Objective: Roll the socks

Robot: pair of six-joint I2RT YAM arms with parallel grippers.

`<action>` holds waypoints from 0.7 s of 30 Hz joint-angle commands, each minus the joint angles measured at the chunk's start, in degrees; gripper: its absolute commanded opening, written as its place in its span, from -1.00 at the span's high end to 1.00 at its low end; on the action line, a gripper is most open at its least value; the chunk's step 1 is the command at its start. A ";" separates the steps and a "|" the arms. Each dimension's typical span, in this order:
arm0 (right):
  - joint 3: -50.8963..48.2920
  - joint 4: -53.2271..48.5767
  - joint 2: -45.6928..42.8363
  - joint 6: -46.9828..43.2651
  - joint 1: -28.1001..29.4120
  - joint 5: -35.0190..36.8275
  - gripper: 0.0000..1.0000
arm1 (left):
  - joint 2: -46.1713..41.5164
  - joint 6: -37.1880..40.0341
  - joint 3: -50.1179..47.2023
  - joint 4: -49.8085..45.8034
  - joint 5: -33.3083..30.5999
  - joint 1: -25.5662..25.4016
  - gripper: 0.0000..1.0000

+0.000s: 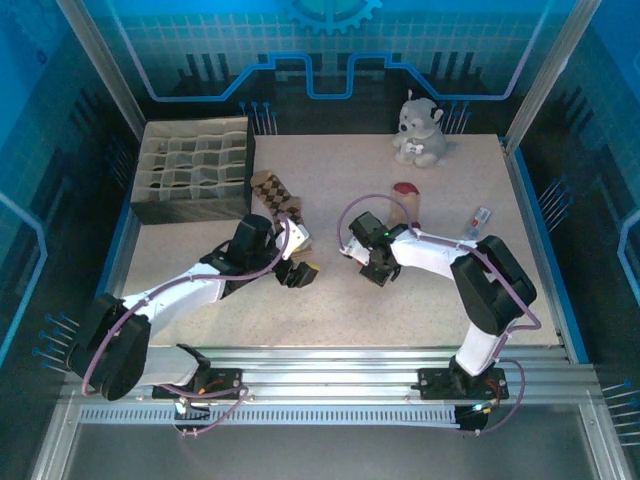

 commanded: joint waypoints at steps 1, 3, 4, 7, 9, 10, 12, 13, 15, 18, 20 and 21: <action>-0.62 -4.34 -1.53 -1.40 -0.22 -9.54 1.00 | -0.37 14.98 -0.03 -1.74 8.44 -0.68 -0.53; -0.89 -5.45 -2.92 -2.04 -0.23 -13.56 1.00 | -0.80 21.84 -1.08 -2.19 11.55 -0.91 -0.53; -1.07 -6.13 -3.51 -2.39 -0.23 -15.77 1.00 | -0.82 24.37 -1.72 -2.00 11.93 -1.44 -0.52; -0.95 -8.66 -4.21 -2.99 -0.31 -21.69 1.00 | -0.78 25.83 -3.53 2.25 8.79 -4.34 -0.42; -0.80 -10.04 -4.12 -2.83 -0.63 -24.78 1.00 | -0.42 26.07 -5.52 8.21 4.79 -7.27 -0.37; -0.67 -10.50 -3.92 -2.75 -0.83 -26.26 1.00 | 0.15 26.48 -6.26 10.92 3.27 -8.55 -0.34; -0.69 -11.15 -3.51 -2.55 -1.46 -28.51 1.00 | 2.26 26.54 -6.68 14.90 0.48 -10.32 -0.32; -0.71 -11.37 -3.40 -2.35 -1.77 -29.25 1.00 | 3.64 26.69 -7.09 17.49 -0.88 -11.18 -0.32; -0.58 -11.86 -3.25 -2.37 -2.43 -30.93 1.00 | 6.49 27.02 -7.99 23.21 -3.05 -12.47 -0.34; -0.08 -12.74 -3.70 -2.33 -3.51 -33.51 1.00 | 10.97 27.31 -7.40 27.89 -3.90 -13.67 -0.33; -0.10 -13.02 -4.01 -2.35 -4.08 -34.67 1.00 | 13.65 27.58 -6.35 29.14 -3.56 -14.09 -0.32; -0.05 -13.26 -4.20 -2.36 -4.42 -35.01 1.00 | 15.02 27.71 -5.73 29.61 -3.44 -14.30 -0.31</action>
